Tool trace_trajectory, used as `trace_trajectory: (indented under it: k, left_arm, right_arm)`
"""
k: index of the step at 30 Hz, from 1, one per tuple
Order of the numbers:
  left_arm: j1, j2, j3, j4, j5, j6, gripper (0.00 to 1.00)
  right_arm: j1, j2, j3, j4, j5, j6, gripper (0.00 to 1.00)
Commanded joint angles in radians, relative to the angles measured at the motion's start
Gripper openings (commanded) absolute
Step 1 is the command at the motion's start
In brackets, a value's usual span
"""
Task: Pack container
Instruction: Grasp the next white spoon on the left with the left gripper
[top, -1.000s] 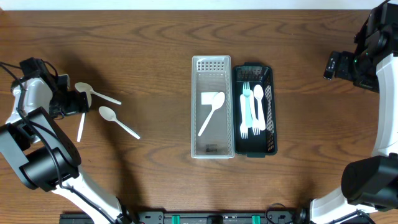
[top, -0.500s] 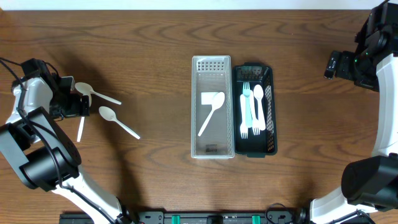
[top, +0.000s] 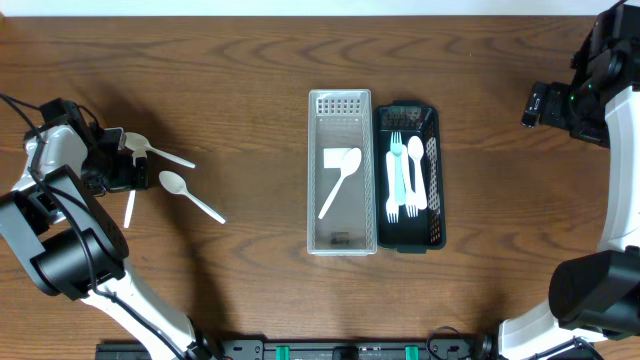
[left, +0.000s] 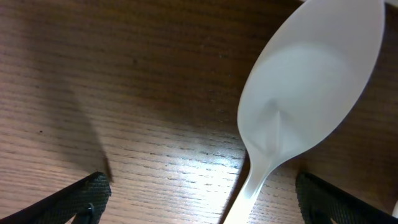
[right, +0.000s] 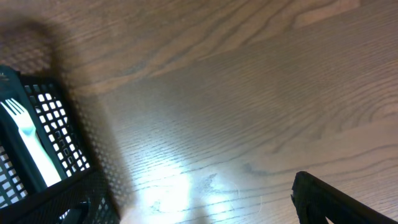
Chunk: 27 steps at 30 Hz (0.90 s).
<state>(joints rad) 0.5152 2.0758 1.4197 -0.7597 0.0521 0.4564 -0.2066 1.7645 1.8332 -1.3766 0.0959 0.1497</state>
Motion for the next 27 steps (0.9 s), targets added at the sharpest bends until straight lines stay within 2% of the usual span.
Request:
trace_trajectory:
  k: [1, 3, 8, 12, 14, 17, 21, 27]
  left_arm:
    - [-0.002, 0.047, -0.009, 0.002, -0.007, 0.01, 0.88]
    - [-0.002, 0.047, -0.009, 0.002, -0.007, 0.01, 0.78]
    - [-0.002, 0.047, -0.009, 0.002, -0.007, 0.01, 0.45]
    - [-0.002, 0.047, -0.009, -0.001, -0.007, 0.01, 0.31]
    - [-0.002, 0.047, -0.009, -0.003, -0.007, 0.01, 0.28]
    - [-0.002, 0.047, -0.009, -0.002, -0.007, 0.005, 0.13]
    - [-0.002, 0.047, -0.009, -0.002, -0.007, -0.006, 0.06]
    - [-0.002, 0.042, -0.008, -0.002, -0.007, -0.02, 0.06]
  right_arm:
    - [-0.003, -0.005, -0.002, -0.005, 0.012, 0.01, 0.99]
    - [-0.003, -0.005, -0.002, -0.005, 0.012, 0.01, 0.99]
    - [-0.003, -0.005, -0.002, -0.015, 0.012, 0.002, 0.99]
    - [-0.003, -0.005, -0.002, -0.016, 0.012, -0.002, 0.99]
    - [-0.003, -0.005, -0.002, -0.016, 0.012, -0.002, 0.99]
    - [-0.003, -0.005, -0.002, -0.016, 0.012, -0.002, 0.99]
    - [-0.003, -0.005, -0.002, -0.016, 0.012, -0.002, 0.99]
    - [-0.003, -0.005, -0.002, -0.016, 0.012, -0.009, 0.99]
